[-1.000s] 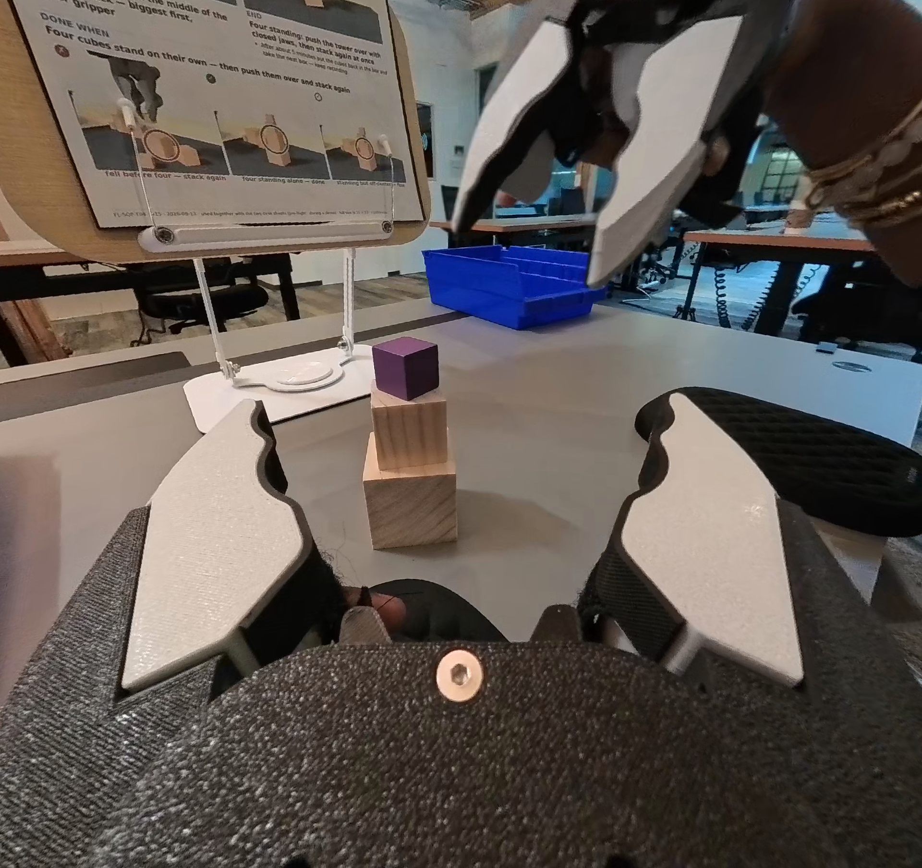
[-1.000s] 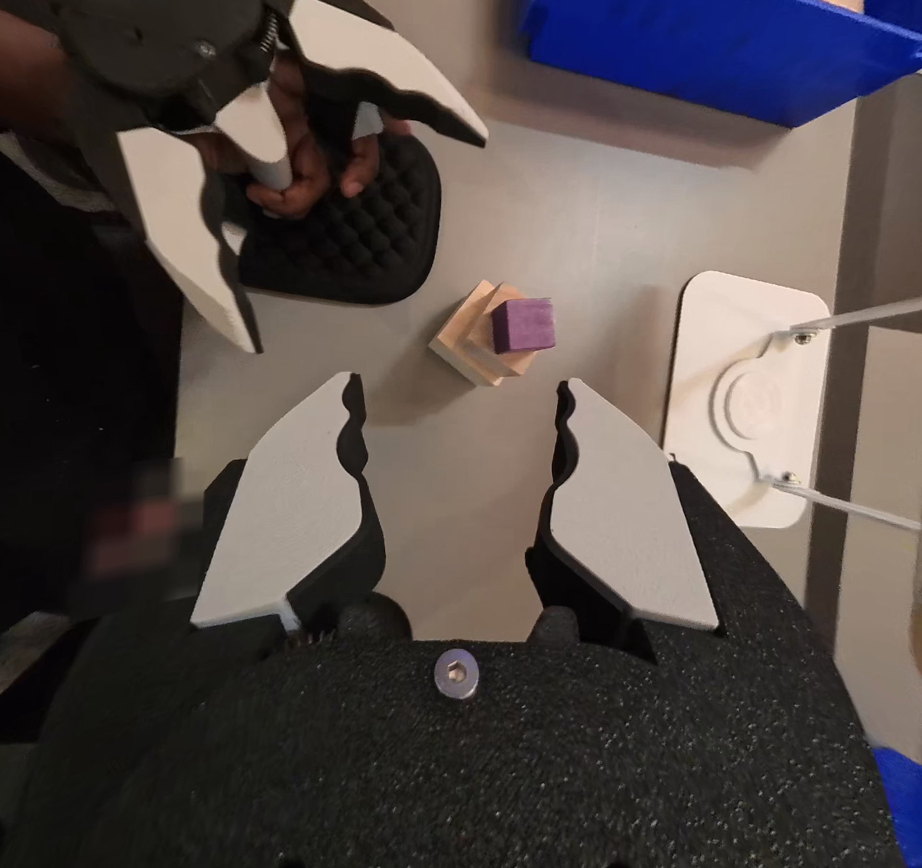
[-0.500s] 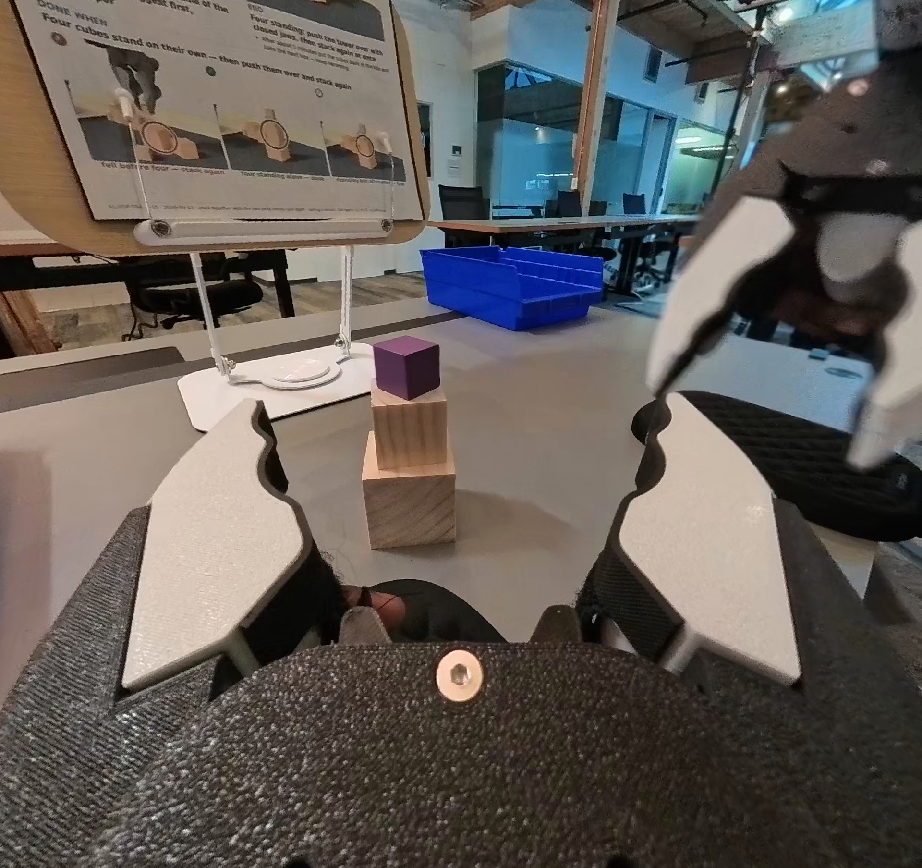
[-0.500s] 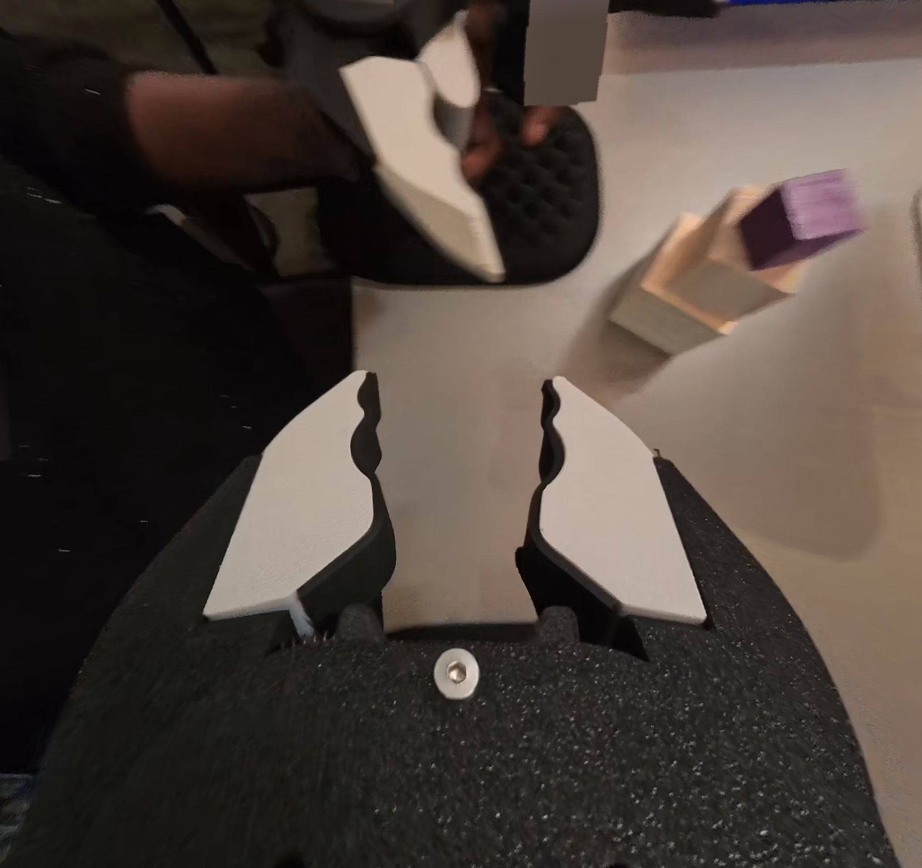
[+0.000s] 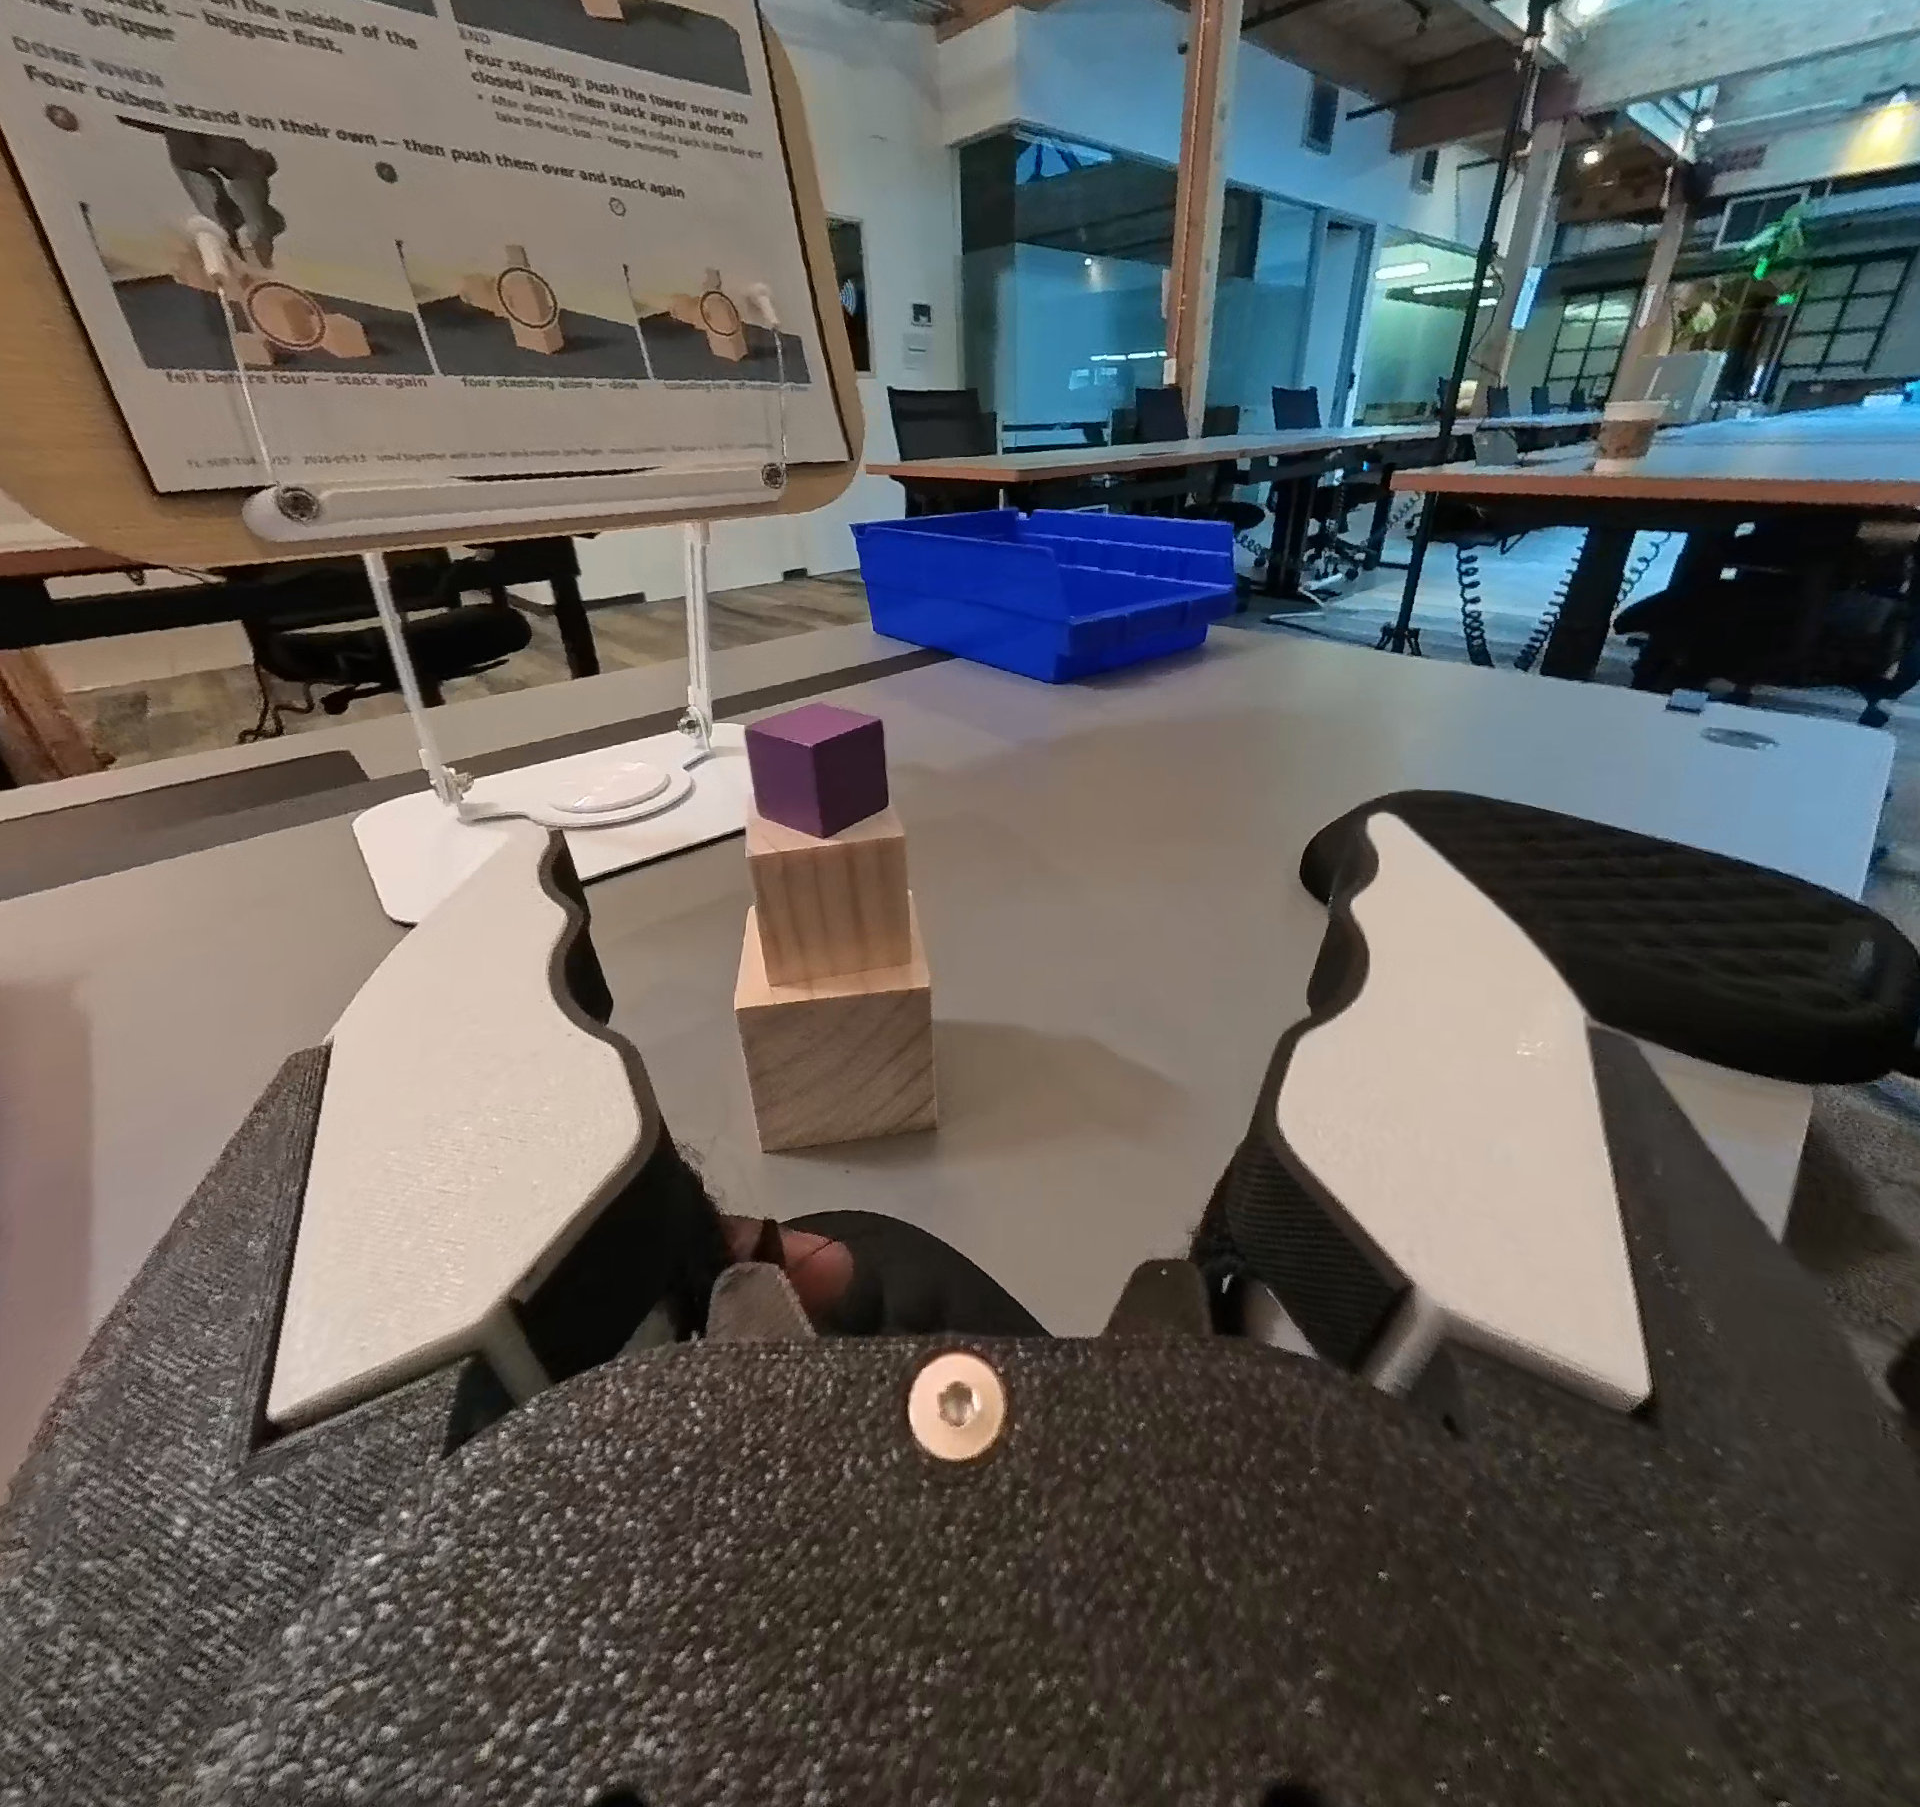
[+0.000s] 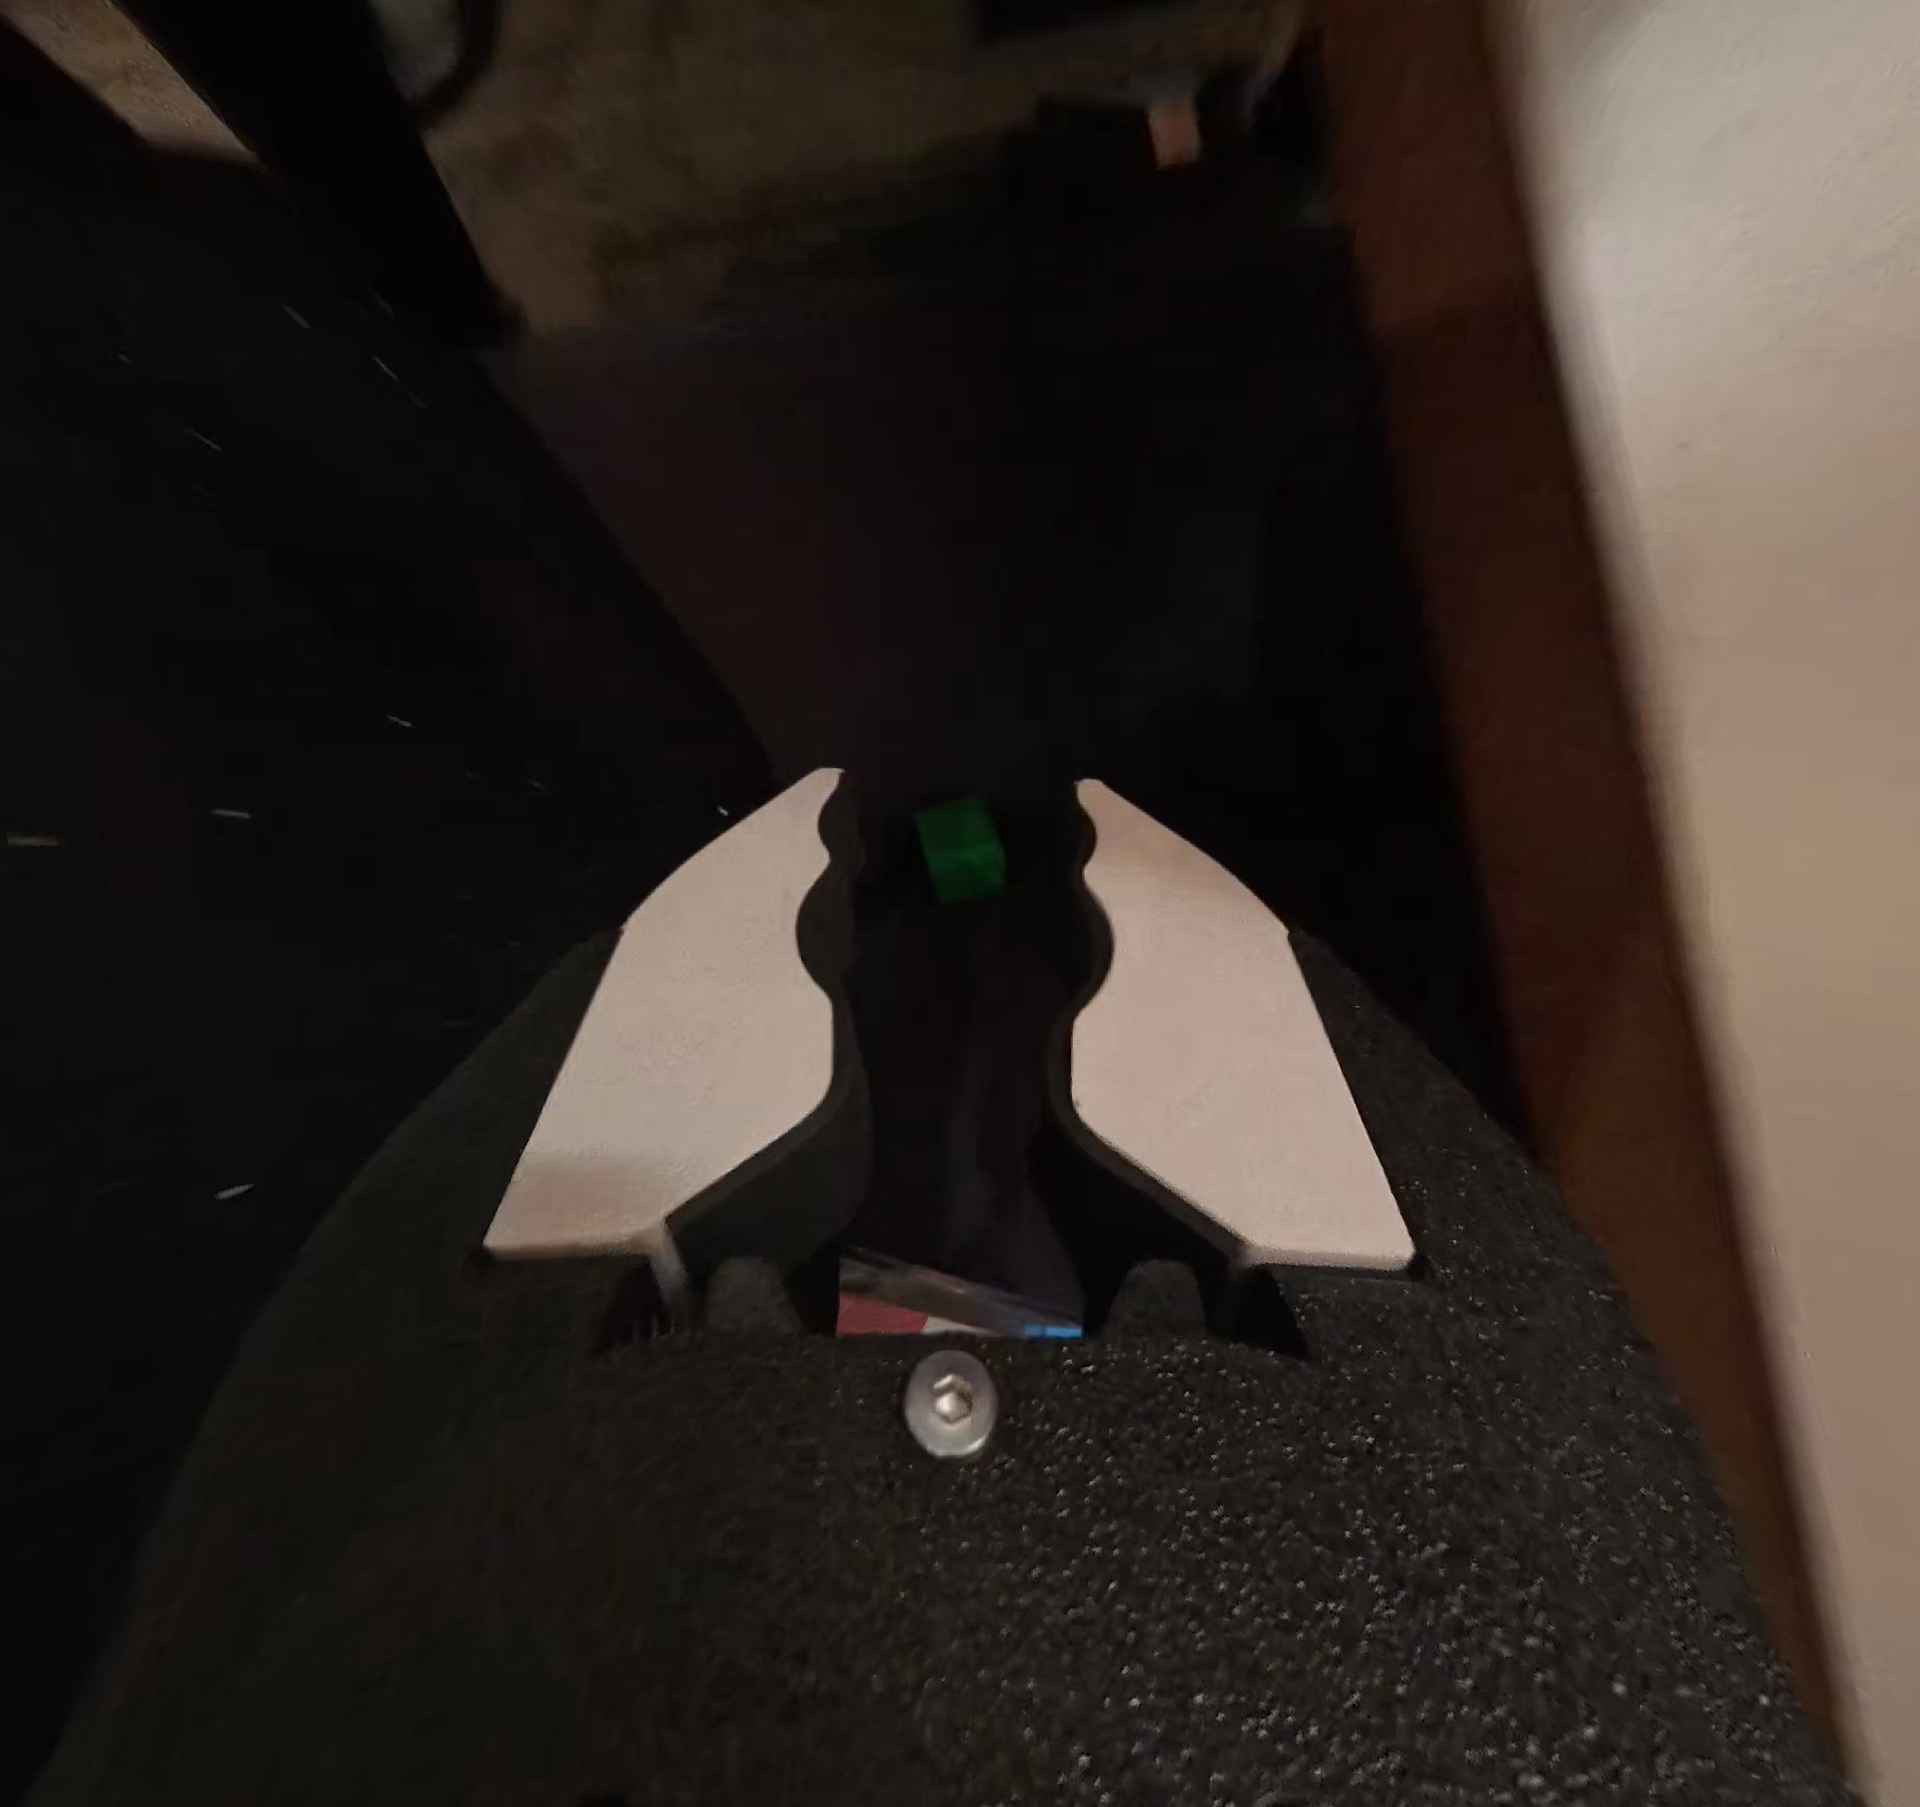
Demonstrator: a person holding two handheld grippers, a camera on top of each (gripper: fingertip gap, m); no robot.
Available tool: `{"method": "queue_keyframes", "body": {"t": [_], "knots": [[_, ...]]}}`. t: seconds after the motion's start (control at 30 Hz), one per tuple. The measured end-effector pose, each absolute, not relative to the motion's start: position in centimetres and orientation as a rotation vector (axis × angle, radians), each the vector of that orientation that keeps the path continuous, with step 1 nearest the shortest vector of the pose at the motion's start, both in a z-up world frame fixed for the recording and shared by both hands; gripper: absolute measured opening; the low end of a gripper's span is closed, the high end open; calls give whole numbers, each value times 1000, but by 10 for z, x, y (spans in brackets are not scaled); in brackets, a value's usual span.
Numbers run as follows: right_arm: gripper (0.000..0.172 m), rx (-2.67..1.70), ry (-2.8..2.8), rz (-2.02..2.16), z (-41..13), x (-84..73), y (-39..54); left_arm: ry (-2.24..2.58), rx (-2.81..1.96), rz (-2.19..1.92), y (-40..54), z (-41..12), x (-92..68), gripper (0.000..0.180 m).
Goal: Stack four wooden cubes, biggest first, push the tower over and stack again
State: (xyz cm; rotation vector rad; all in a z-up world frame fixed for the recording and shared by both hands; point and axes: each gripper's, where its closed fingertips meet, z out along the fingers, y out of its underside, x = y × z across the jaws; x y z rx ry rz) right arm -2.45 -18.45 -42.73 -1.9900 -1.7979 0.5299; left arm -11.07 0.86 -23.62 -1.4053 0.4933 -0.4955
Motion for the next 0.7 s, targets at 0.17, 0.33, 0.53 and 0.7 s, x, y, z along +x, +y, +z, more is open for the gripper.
{"method": "queue_keyframes", "body": {"t": [0.17, 0.33, 0.53, 0.7], "knots": [[38, -2083, -1906, 434, -479, -19, -195, 498, -1402, -476, 8, -237, -110, 130], [38, -2126, -1996, 403, -494, -20, -193, 476, -1392, -510, 8, -234, -113, 130], [23, -2021, -2164, 246, -495, -20, -193, 469, -1382, -528, 6, -233, -114, 130], [23, -1960, -2022, 428, -419, -33, -190, 501, -1399, -504, 7, -236, -110, 134]]}}
